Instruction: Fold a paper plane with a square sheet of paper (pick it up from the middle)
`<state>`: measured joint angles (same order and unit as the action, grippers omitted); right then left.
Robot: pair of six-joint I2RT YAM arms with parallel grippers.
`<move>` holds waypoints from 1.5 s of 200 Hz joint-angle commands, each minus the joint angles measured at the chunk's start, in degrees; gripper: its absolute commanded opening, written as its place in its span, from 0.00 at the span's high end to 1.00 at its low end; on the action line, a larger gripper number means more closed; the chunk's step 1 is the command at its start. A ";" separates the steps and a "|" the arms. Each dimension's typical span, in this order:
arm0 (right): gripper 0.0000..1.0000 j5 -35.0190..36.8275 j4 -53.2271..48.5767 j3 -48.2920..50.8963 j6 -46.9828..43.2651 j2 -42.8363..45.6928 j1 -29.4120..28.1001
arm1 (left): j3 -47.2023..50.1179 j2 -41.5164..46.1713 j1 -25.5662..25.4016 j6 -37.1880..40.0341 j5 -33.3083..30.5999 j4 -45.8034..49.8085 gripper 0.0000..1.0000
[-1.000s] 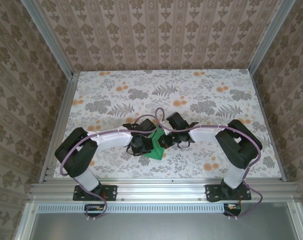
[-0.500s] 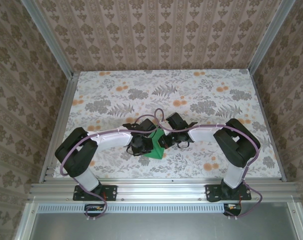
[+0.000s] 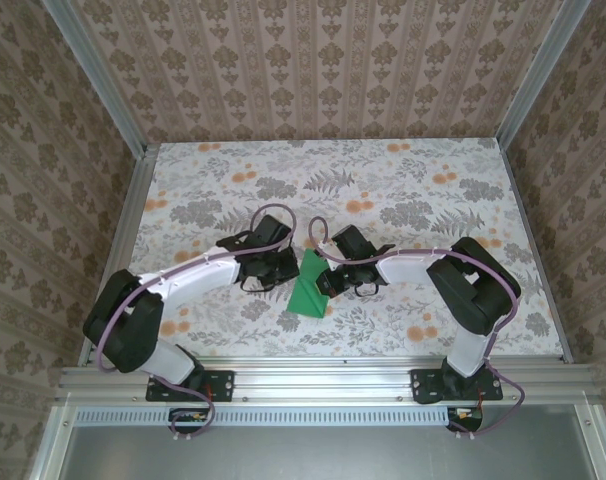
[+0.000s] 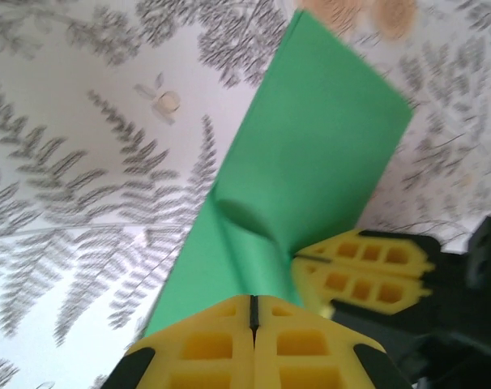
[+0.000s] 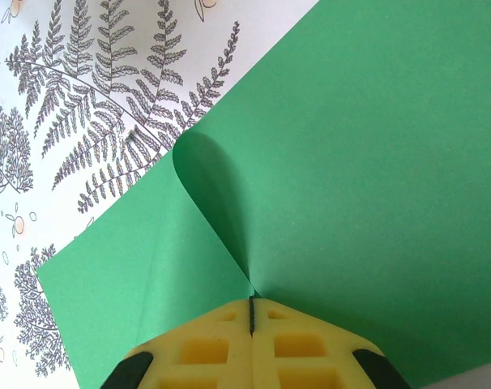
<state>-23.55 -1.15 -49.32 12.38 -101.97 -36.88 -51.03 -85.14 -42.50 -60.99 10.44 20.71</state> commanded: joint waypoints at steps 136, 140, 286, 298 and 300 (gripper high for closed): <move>0.93 1.82 0.75 2.48 1.71 -0.72 0.15 | 2.29 -11.78 -0.16 -6.20 6.09 -12.19 0.95; 0.93 1.80 0.77 2.47 1.75 -0.72 0.15 | 2.38 -11.92 -0.29 -6.24 5.81 -12.06 0.96; 0.70 2.67 -3.94 3.37 10.44 12.46 1.69 | 4.27 -14.61 -2.59 -6.17 1.25 -9.19 0.98; 0.69 2.26 -4.99 3.87 11.53 14.18 1.68 | 4.13 -14.71 -2.66 -6.08 1.36 -9.26 0.99; 0.69 1.66 -5.26 3.96 11.76 14.59 1.64 | 4.10 -14.70 -2.60 -6.03 1.34 -9.28 0.99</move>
<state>-21.91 -2.59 -46.78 20.38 -91.79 -35.44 -48.49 -97.78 -44.56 -66.46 13.50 6.76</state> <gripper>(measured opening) 0.307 0.050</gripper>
